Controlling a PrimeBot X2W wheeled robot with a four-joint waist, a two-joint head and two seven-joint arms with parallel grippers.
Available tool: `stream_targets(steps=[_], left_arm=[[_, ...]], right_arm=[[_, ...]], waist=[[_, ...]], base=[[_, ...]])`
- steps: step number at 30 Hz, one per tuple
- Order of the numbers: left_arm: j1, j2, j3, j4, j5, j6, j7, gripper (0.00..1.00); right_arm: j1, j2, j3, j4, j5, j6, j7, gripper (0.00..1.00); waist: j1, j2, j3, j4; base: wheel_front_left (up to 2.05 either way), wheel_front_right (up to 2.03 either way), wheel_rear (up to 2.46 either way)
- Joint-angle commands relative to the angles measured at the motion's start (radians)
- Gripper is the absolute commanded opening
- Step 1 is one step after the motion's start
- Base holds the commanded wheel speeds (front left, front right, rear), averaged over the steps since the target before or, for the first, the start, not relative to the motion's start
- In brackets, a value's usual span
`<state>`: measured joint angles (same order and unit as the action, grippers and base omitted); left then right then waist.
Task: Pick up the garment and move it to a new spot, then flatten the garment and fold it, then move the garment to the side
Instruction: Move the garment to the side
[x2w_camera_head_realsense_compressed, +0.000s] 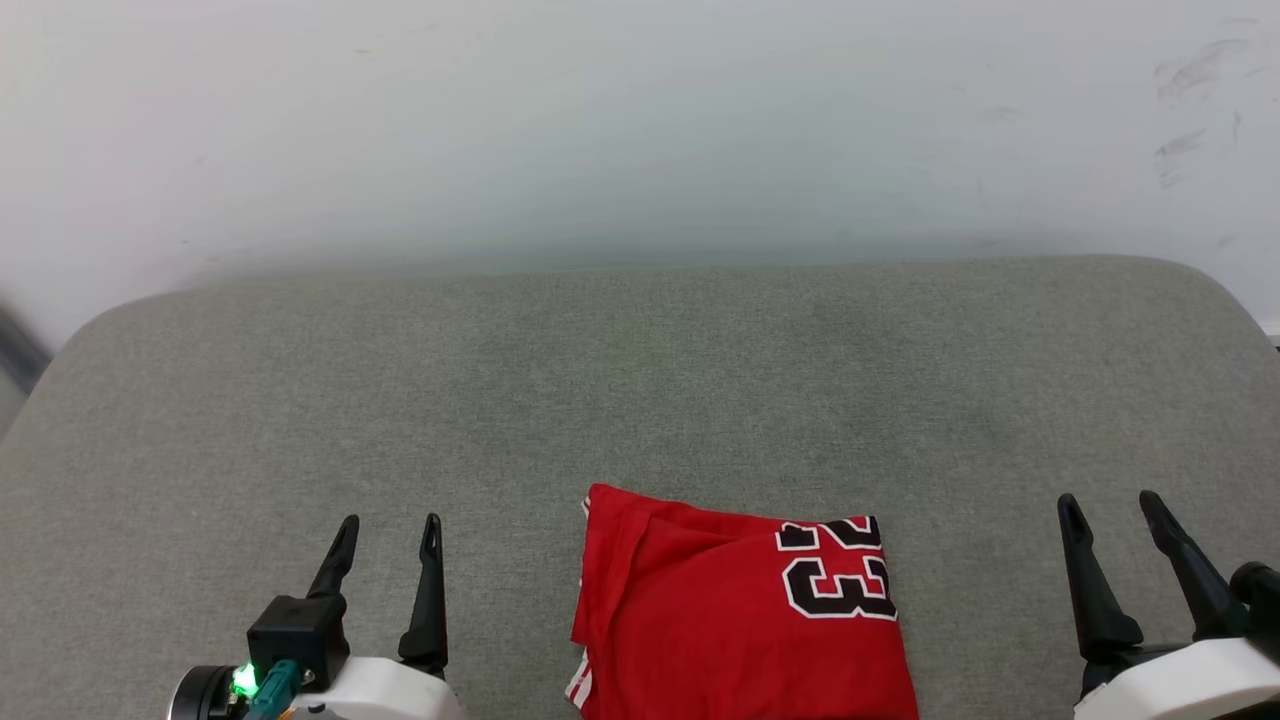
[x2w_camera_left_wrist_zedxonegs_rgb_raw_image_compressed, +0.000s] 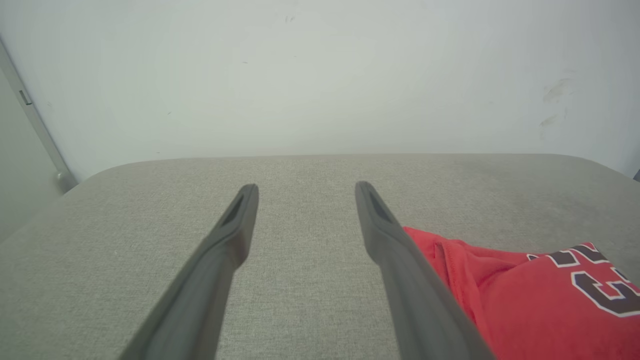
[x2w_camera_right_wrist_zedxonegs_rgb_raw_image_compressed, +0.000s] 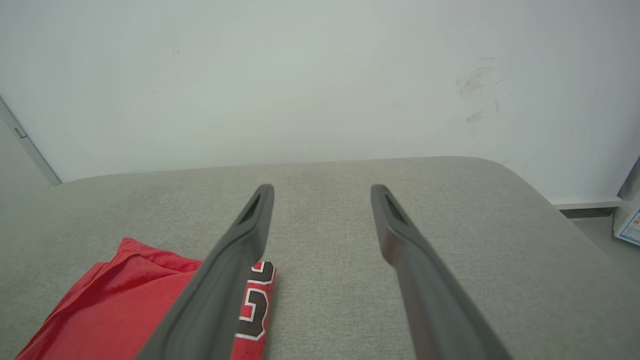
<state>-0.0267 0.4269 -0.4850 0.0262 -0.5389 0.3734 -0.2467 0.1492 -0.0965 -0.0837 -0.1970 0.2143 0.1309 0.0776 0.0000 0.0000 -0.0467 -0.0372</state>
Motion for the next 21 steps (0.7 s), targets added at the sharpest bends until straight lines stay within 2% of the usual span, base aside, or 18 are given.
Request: stream_targets(steps=[1, 6, 12, 15, 21], left_arm=[[0.011, -0.001, 0.001, 0.003, -0.001, 0.0, -0.004, 1.0], [0.003, -0.005, 0.006, -0.001, -0.007, 0.002, -0.005, 1.0], [-0.016, -0.022, 0.011, -0.003, 0.0, 0.002, -0.013, 1.0], [-0.026, -0.037, 0.012, -0.002, 0.008, -0.004, -0.013, 1.0], [-0.055, -0.048, 0.013, -0.012, 0.032, -0.019, -0.017, 1.0]], right_arm=[[0.014, 0.003, -0.005, -0.005, 0.007, 0.0, 0.003, 1.0], [-0.002, -0.007, -0.052, 0.038, 0.073, 0.0, 0.076, 1.0], [-0.076, -0.078, -0.113, 0.194, 0.227, 0.0, 0.282, 1.0], [-0.12, -0.125, -0.092, 0.3, 0.311, 0.0, 0.407, 1.0], [-0.198, -0.131, -0.022, 0.456, 0.485, 0.0, 0.607, 1.0]], waist=[[0.0, 0.0, 0.0, 0.0], [0.0, 0.0, 0.008, 0.001], [0.0, 0.0, 0.025, 0.021], [0.0, 0.0, 0.032, 0.044], [0.0, 0.0, 0.058, 0.102]], base=[[0.0, 0.0, 0.0], [0.0, 0.0, 0.0], [0.0, 0.0, 0.0], [0.0, 0.0, 0.0], [0.0, 0.0, 0.0]])
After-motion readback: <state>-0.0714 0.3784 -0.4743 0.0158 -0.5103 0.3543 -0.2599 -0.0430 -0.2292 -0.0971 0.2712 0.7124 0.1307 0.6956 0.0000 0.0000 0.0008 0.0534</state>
